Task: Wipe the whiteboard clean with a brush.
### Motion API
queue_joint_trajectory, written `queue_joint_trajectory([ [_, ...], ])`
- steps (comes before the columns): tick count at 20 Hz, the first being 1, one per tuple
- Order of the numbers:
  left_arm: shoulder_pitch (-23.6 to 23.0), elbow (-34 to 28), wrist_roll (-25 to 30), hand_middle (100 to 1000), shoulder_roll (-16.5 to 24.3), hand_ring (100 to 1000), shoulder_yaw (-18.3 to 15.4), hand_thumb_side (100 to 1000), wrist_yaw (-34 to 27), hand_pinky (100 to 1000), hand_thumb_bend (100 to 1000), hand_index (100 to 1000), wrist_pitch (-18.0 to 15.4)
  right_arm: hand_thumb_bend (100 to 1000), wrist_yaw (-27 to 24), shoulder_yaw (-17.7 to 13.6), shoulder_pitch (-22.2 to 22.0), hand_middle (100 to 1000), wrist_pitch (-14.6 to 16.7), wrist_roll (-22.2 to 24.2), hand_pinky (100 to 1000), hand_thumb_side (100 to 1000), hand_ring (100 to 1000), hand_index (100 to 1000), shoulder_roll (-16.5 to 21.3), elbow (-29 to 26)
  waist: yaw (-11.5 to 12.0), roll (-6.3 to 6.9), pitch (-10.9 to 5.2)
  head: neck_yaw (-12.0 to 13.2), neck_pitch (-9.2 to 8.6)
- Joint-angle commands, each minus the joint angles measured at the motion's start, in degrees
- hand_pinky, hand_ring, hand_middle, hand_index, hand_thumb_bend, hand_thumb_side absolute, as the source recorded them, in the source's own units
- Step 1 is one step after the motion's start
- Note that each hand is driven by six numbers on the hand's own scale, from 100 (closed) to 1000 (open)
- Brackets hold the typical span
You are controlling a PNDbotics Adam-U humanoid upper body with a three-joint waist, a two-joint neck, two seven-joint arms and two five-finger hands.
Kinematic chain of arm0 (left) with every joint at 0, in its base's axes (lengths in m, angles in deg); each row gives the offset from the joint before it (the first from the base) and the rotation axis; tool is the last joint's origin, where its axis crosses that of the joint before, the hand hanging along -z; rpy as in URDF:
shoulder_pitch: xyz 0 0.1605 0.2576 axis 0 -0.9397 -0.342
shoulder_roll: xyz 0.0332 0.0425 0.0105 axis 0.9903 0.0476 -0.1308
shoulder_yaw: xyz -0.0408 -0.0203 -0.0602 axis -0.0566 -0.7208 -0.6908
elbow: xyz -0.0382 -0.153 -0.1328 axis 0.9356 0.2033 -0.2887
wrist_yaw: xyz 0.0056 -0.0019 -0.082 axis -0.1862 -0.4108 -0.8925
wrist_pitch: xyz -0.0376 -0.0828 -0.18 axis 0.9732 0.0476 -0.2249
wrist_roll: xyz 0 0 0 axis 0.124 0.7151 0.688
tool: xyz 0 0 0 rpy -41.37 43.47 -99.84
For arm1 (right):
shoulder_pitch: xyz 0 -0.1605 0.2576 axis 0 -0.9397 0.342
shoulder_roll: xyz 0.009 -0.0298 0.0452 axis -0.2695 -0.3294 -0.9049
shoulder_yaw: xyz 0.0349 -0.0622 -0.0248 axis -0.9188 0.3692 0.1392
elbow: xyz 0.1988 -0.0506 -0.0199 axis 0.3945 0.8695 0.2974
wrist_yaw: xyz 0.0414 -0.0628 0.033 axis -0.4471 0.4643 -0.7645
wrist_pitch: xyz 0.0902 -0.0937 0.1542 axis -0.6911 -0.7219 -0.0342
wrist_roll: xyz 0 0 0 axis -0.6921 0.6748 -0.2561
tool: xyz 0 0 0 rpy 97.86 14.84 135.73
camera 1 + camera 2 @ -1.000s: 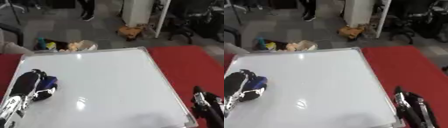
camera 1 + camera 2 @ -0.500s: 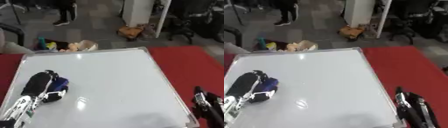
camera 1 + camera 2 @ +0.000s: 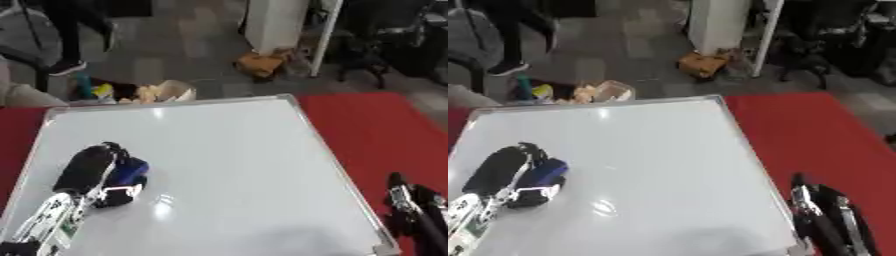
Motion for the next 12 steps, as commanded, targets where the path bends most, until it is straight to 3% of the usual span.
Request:
queue_joint_trajectory([
  [1, -1.17, 0.56, 1.16, 472, -0.90, 520, 2.42, 363, -0.23, 548, 426, 550, -0.73, 100, -0.08, -0.09, 0.44, 100, 0.04, 0.02, 100, 553, 100, 387, 0.75, -1.22, -0.15, -0.15, -0.29, 0.20, -0.42],
  [6, -1.38, 0.32, 1.31, 472, -0.66, 520, 2.52, 362, -0.10, 550, 429, 551, -0.68, 100, -0.06, -0.09, 0.46, 100, 0.05, 0.02, 100, 562, 100, 387, 0.76, -1.18, -0.14, -0.09, -0.31, 0.18, -0.43],
  [12, -2.07, 0.88, 0.05, 473, 0.30, 519, 0.34, 359, 0.52, 553, 434, 551, 1.33, 100, -0.04, -0.18, 0.45, 100, 0.06, -0.09, 100, 553, 100, 387, 0.81, -1.17, 0.03, -0.05, -0.35, 0.00, -0.52],
])
